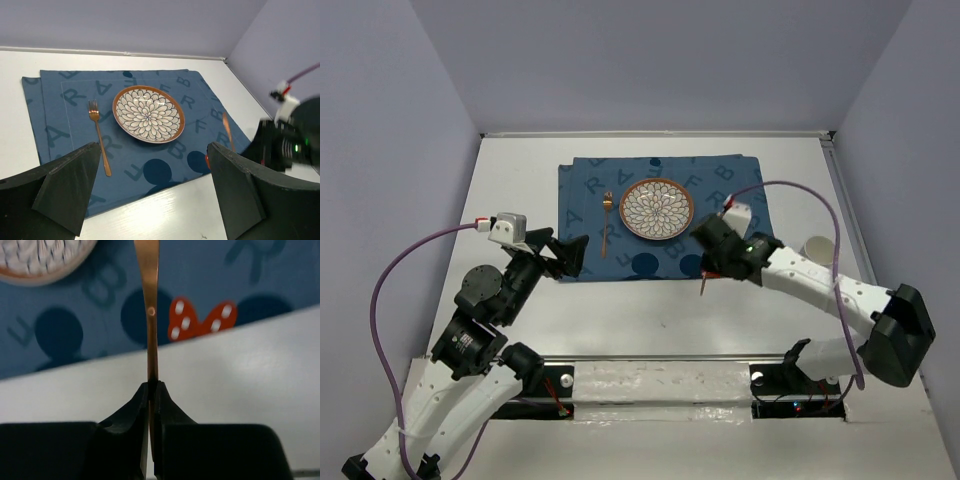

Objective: Set the dinner table for one person

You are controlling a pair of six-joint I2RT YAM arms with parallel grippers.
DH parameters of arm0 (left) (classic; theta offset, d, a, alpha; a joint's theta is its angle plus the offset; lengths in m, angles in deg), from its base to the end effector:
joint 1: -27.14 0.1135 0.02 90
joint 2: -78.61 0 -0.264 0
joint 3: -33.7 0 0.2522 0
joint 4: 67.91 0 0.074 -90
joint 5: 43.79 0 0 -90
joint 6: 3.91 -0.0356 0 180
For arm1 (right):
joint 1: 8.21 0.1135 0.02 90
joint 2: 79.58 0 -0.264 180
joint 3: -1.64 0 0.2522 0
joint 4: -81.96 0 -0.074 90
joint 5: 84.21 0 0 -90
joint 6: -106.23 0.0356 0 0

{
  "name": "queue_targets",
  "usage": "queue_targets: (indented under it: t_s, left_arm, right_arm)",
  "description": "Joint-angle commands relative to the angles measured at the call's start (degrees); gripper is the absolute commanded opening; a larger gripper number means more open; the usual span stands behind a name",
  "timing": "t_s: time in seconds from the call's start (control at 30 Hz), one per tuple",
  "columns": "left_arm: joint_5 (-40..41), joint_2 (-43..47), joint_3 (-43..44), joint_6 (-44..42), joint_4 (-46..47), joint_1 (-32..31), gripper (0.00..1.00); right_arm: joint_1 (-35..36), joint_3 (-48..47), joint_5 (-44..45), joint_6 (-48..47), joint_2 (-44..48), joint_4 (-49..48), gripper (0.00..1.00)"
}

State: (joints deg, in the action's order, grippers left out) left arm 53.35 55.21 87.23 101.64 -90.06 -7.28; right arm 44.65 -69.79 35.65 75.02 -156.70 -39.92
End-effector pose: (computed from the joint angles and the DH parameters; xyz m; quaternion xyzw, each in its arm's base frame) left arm 0.0884 -0.0552 0.3601 0.0610 0.6538 -0.2811 0.6999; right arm 0.1701 0.1953 0.2517 0.1070 0.9368 0.0402 0.3306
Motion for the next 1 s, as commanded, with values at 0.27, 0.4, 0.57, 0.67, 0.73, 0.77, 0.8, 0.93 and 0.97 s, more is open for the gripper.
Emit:
queue_targets:
  t_s: [0.27,0.4,0.57,0.67,0.73,0.77,0.8,0.93,0.97]
  left_arm:
    - [-0.2,-0.3,0.2,-0.8,3.5,1.5,0.99]
    - [0.0,-0.8,0.3,-1.1,3.5,1.9,0.99]
    - [0.0,-1.1,0.3,-1.1,3.5,2.3,0.99]
    - [0.0,-1.2,0.3,-1.1,3.5,2.5,0.99]
    - [-0.1,-1.3,0.3,-1.1,3.5,2.6,0.99]
    - [-0.1,-1.5,0.3,-1.1,3.5,2.6,0.99]
    - [-0.1,-1.4,0.3,-1.1,3.5,2.6,0.99]
    - [-0.1,-1.6,0.2,-1.0,3.6,2.6,0.99]
    - [-0.1,-1.7,0.2,-1.0,3.6,2.6,0.99]
  right_arm:
    - [-31.9,-18.1,-29.4,-49.4,-21.6,-22.7,0.00]
    - [-33.3,-22.3,-33.6,-50.4,-27.3,-22.9,0.00]
    - [-34.6,-26.9,-34.5,-49.5,-33.0,-22.0,0.00]
    - [-34.6,-27.3,-34.0,-47.6,-34.5,-21.8,0.00]
    - [-34.6,-27.1,-33.8,-46.7,-35.2,-21.7,0.00]
    - [-34.6,-26.6,-33.6,-46.1,-35.6,-21.8,0.00]
    - [-34.6,-26.4,-33.4,-45.3,-36.1,-21.8,0.00]
    - [-34.6,-25.2,-32.5,-43.7,-36.6,-21.7,0.00]
    - [-34.6,-25.0,-32.3,-43.4,-36.5,-21.7,0.00]
